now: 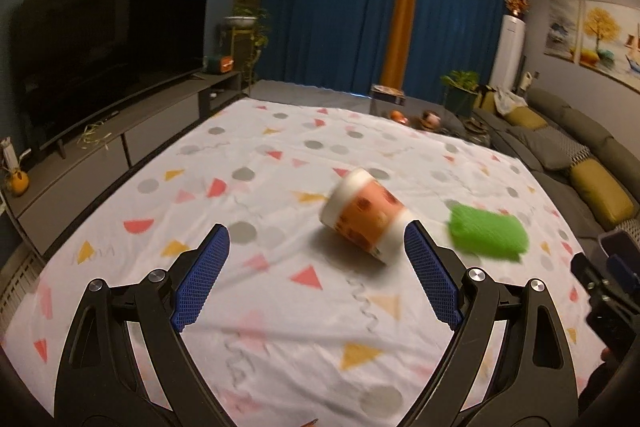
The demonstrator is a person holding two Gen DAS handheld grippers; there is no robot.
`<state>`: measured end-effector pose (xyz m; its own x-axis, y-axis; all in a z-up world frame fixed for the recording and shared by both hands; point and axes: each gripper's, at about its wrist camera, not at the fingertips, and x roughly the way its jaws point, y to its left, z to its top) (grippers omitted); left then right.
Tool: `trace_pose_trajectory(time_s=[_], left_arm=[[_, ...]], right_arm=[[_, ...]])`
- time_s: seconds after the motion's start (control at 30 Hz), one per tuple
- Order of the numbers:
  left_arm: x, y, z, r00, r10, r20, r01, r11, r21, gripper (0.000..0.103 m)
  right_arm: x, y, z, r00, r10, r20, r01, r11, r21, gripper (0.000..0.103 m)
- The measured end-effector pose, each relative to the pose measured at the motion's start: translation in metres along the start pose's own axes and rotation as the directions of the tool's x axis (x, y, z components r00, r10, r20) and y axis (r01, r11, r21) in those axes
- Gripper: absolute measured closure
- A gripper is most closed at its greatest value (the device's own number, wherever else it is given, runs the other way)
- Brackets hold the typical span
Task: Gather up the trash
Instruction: 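Move both open tools back over the paper cup and green foam net, then grasp the white-and-orange paper cup with the left tool while the right tool grasps the green foam net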
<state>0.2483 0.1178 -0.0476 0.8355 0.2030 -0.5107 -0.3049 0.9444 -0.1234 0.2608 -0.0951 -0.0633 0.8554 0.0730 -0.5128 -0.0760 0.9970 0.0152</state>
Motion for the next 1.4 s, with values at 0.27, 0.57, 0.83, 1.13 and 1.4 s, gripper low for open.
trace_pose_trajectory(time_s=[0.27, 0.57, 0.83, 1.13, 1.4], left_arm=[[0.035, 0.006, 0.017, 1.0, 0.021, 0.011, -0.021, 0.999, -0.05, 0.015], [0.055, 0.017, 0.013, 1.0, 0.025, -0.006, -0.026, 0.996, -0.09, 0.015], [0.059, 0.019, 0.01, 1.0, 0.007, -0.012, -0.008, 0.996, -0.086, 0.015], [0.062, 0.014, 0.007, 0.999, -0.029, -0.029, 0.026, 0.997, -0.077, 0.015], [0.064, 0.007, 0.005, 0.998, -0.055, -0.043, 0.053, 0.997, -0.064, 0.015]], right_arm=[[0.066, 0.008, 0.018, 0.997, -0.026, -0.069, 0.026, 1.0, 0.002, 0.015], [0.116, 0.002, 0.026, 0.988, -0.017, -0.154, 0.022, 0.999, 0.031, 0.015], [0.149, 0.0, 0.028, 0.965, 0.022, -0.263, -0.008, 0.998, 0.056, 0.024], [0.158, 0.004, 0.024, 0.949, 0.07, -0.309, -0.057, 0.997, 0.048, 0.085], [0.14, 0.009, 0.021, 0.958, 0.113, -0.264, -0.109, 0.994, 0.028, 0.098]])
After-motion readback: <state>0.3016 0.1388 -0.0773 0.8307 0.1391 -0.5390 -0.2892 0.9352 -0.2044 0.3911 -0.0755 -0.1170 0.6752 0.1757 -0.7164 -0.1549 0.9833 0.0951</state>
